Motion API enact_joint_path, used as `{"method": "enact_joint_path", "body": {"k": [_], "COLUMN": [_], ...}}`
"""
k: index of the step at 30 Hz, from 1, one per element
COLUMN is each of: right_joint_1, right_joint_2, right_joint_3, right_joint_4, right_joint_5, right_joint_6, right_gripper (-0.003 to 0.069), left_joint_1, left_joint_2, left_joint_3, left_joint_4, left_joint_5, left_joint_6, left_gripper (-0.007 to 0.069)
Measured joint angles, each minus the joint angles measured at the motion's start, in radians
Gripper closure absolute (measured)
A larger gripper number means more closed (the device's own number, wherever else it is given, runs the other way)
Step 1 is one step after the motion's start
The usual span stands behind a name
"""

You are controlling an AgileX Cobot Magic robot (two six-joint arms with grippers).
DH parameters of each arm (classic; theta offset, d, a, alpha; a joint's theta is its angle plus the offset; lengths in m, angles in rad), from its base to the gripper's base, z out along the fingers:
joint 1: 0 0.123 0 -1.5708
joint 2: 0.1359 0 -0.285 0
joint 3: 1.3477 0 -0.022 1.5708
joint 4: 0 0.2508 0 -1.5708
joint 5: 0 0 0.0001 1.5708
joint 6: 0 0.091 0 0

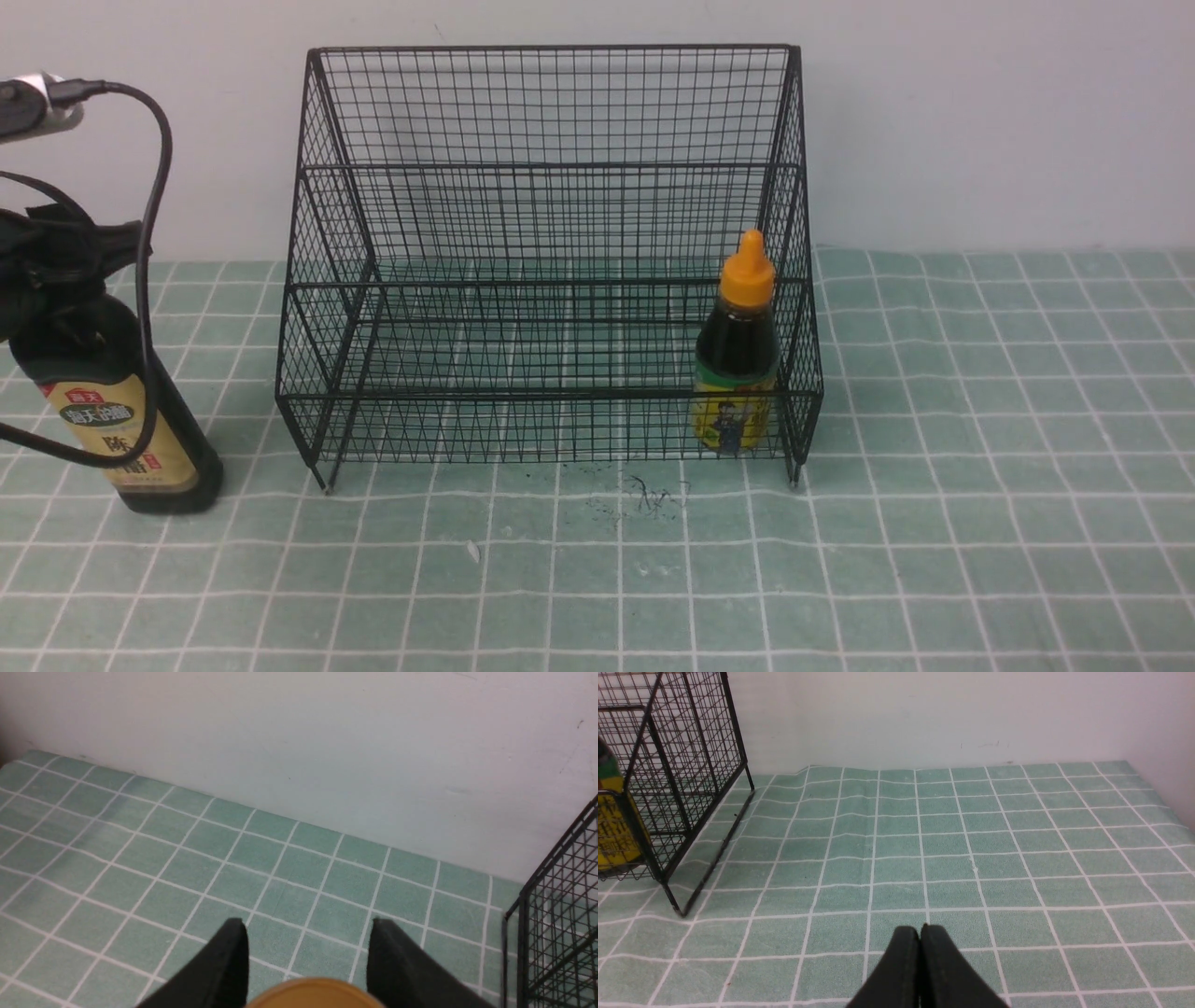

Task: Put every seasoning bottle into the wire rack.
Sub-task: Use the left arm to grab the condiment bottle closest to it, then use the left arm to put the condiment bottle back on the shelf

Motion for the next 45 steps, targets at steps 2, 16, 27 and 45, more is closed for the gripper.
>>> {"method": "enact_joint_path", "body": {"k": [2,16,27,45], "right_joint_1": [0.000,0.000,0.000,0.000], "right_joint_2": [0.000,0.000,0.000,0.000], "right_joint_3": [0.000,0.000,0.000,0.000], "right_joint_4": [0.000,0.001,0.001,0.001], "right_joint_5": [0.000,0.000,0.000,0.000], "right_joint_6": [0.000,0.000,0.000,0.000], "right_gripper": [0.0672,0.0672,0.0672,0.0672], "left_joint_1": [0.000,-0.019,-0.296,-0.440], "left_joint_2": [-0.017,-0.197,-0.056,0.271], "left_joint_3": [-0.009,-0.370,-0.617,-0.807], "left_joint_4": [-0.014,-0.297,-0.331,-0.331], "left_joint_5": [0.024,-0.040,-0.244,-0.359], "left_joint_6": [0.053,0.393,0.453,0.467], "left_gripper": [0.0323,0.0323,0.0323,0.0323]}}
